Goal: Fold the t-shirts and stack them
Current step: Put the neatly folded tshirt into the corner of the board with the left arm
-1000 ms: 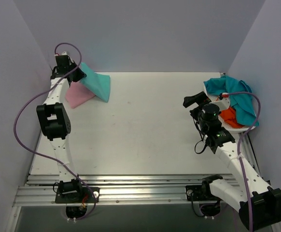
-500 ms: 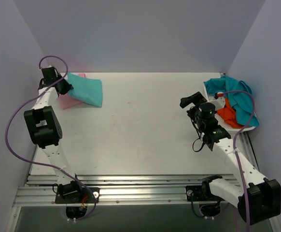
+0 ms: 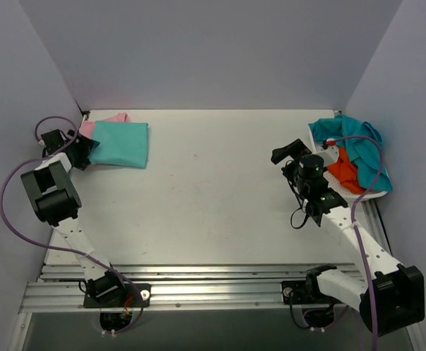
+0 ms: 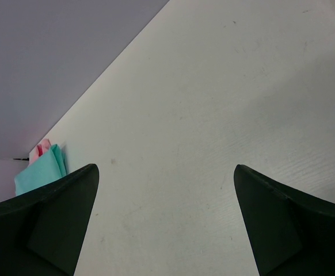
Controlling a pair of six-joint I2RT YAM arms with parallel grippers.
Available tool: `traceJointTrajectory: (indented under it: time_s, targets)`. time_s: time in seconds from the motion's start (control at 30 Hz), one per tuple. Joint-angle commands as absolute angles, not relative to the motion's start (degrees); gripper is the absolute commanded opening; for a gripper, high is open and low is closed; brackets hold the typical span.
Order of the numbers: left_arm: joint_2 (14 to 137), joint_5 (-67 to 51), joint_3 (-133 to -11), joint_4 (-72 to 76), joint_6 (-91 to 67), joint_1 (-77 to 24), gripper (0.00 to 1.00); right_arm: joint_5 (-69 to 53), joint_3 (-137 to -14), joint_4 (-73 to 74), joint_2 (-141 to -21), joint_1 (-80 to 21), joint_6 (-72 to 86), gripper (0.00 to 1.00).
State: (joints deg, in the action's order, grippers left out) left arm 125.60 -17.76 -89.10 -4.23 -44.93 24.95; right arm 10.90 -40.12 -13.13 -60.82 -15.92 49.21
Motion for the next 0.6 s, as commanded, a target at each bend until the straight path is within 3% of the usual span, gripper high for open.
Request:
traceJointTrajectory:
  time_s: [0.0, 0.13, 0.27, 0.4, 0.57]
  targets:
    - [120.2, -23.2, -84.8, 7.5, -53.8, 27.7, 0.88, 11.5, -40.7, -15.1, -61.3, -16.7, 47.6, 0.98]
    - [109.9, -22.2, -78.9, 12.0, -53.2, 25.7, 0.89, 13.5, -41.5, -14.0, -60.6, -17.7, 47.2, 0.99]
    - [97.8, -8.9, -81.9, -6.1, -41.5, 20.7, 0.89, 14.8, -42.8, -12.3, -59.3, -19.2, 46.7, 0.99]
    - [88.0, 18.6, -84.7, -20.8, -35.6, 12.2, 0.89, 15.9, -43.8, -11.2, -59.0, -20.7, 46.7, 0.99]
    - [79.6, 23.8, -76.0, -23.0, -35.5, 4.7, 0.89, 17.4, -45.2, -8.4, -60.1, -23.0, 46.8, 0.99]
